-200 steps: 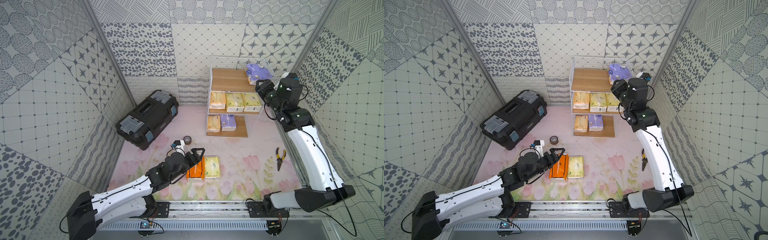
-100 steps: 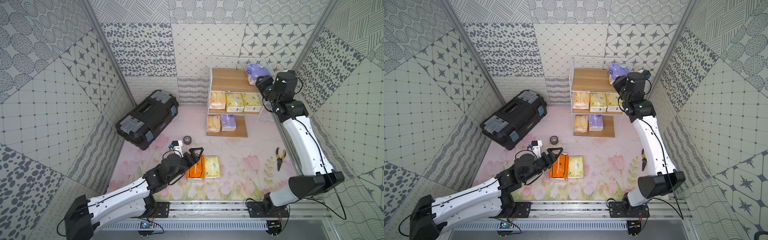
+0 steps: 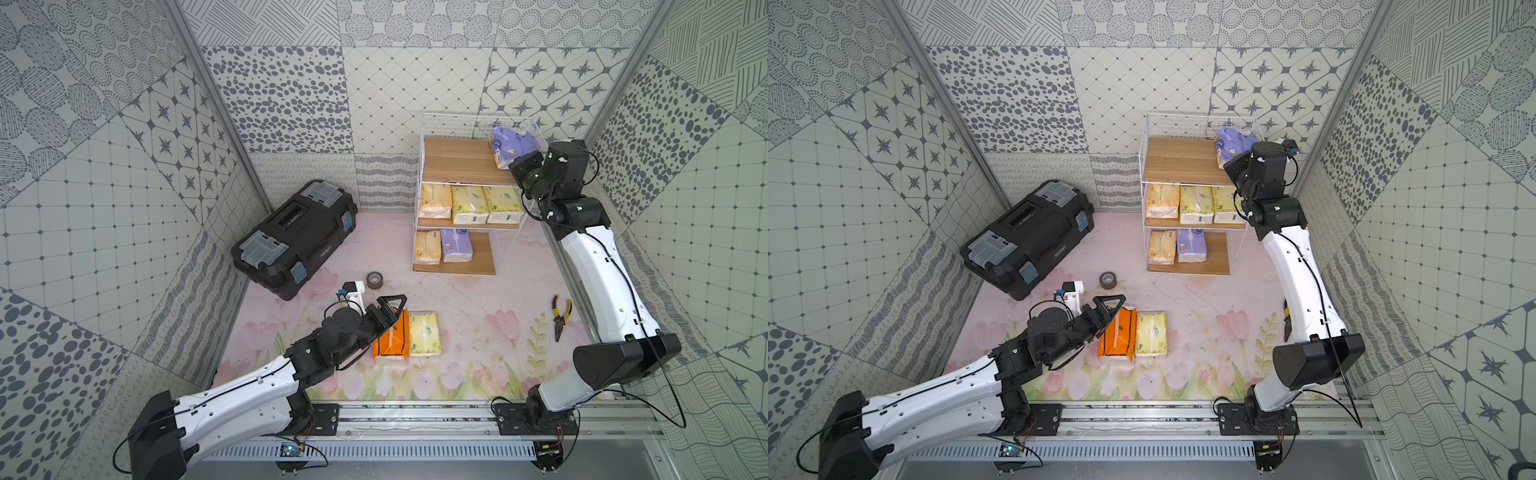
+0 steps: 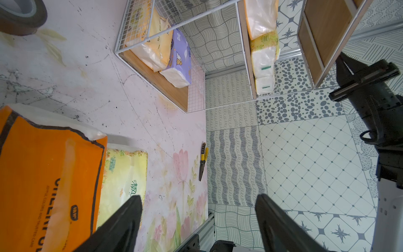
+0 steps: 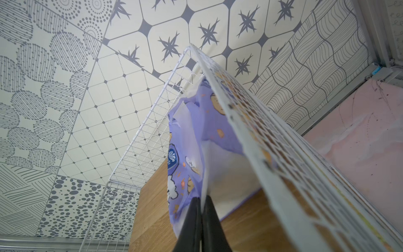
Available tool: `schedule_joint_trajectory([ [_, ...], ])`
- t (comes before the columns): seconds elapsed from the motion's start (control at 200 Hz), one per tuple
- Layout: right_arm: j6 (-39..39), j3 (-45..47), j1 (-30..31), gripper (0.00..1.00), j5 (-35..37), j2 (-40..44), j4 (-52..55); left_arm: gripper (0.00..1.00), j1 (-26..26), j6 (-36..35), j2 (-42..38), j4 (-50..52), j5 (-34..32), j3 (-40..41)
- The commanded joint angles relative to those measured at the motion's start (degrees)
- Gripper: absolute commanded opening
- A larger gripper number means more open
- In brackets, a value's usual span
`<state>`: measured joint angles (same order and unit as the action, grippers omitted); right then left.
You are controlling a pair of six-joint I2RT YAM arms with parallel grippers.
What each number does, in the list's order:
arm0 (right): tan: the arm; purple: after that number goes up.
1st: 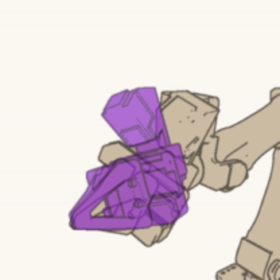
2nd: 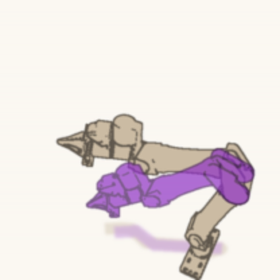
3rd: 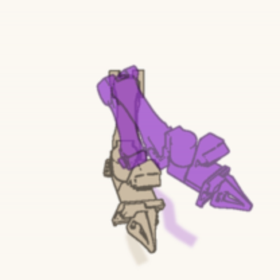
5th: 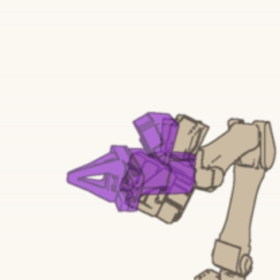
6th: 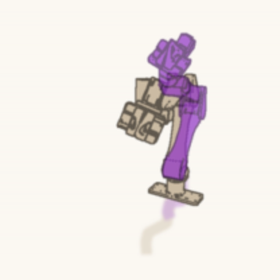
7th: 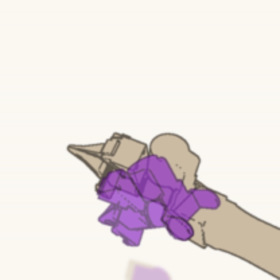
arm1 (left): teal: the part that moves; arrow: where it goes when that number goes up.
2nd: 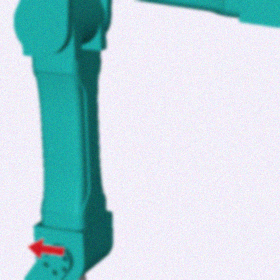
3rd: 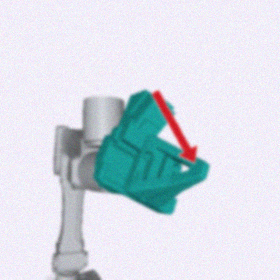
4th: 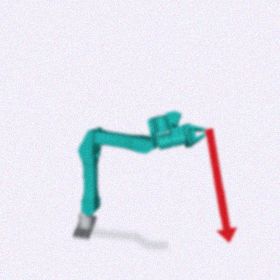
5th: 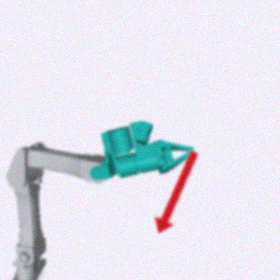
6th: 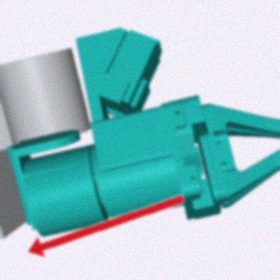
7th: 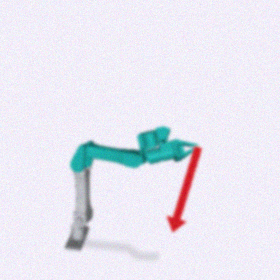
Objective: Remove the tissue boxes from the shelf
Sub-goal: Pick up a box of tissues from the shelf.
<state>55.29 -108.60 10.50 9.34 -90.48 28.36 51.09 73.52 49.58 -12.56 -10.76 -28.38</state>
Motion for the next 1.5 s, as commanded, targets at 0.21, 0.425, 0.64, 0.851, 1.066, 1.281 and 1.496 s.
schedule_joint_trajectory([
  [0.21,-1.09,6.06,-0.13,0.00,-6.66,7.91,-6.35,0.97,-0.17,-2.18,8.20,-10.30,6.26,-8.17],
  [0.425,-2.03,12.84,-0.13,0.00,-9.32,15.52,-7.00,0.99,-0.20,-4.46,19.82,-14.90,12.16,-21.96],
  [0.64,-1.16,19.41,-0.22,0.00,-13.10,21.89,-8.03,0.99,-0.22,-8.10,30.58,-7.45,15.26,-40.00],
  [0.851,-0.97,25.44,-0.31,0.00,-14.98,26.95,-9.74,1.00,-0.85,-7.00,40.95,-5.96,18.04,-55.46],
  [1.066,-1.06,29.10,-0.30,0.00,-17.27,30.63,-9.86,1.00,-1.94,0.61,51.09,-7.74,20.99,-67.65],
  [1.281,-0.97,32.08,-0.39,0.00,-18.69,34.74,-9.26,0.96,-2.00,1.88,57.93,-1.68,19.75,-78.24],
  [1.496,-0.36,34.12,-0.48,0.00,-20.13,37.10,-8.25,0.73,-2.14,2.38,61.82,0.33,18.37,-82.79],
])
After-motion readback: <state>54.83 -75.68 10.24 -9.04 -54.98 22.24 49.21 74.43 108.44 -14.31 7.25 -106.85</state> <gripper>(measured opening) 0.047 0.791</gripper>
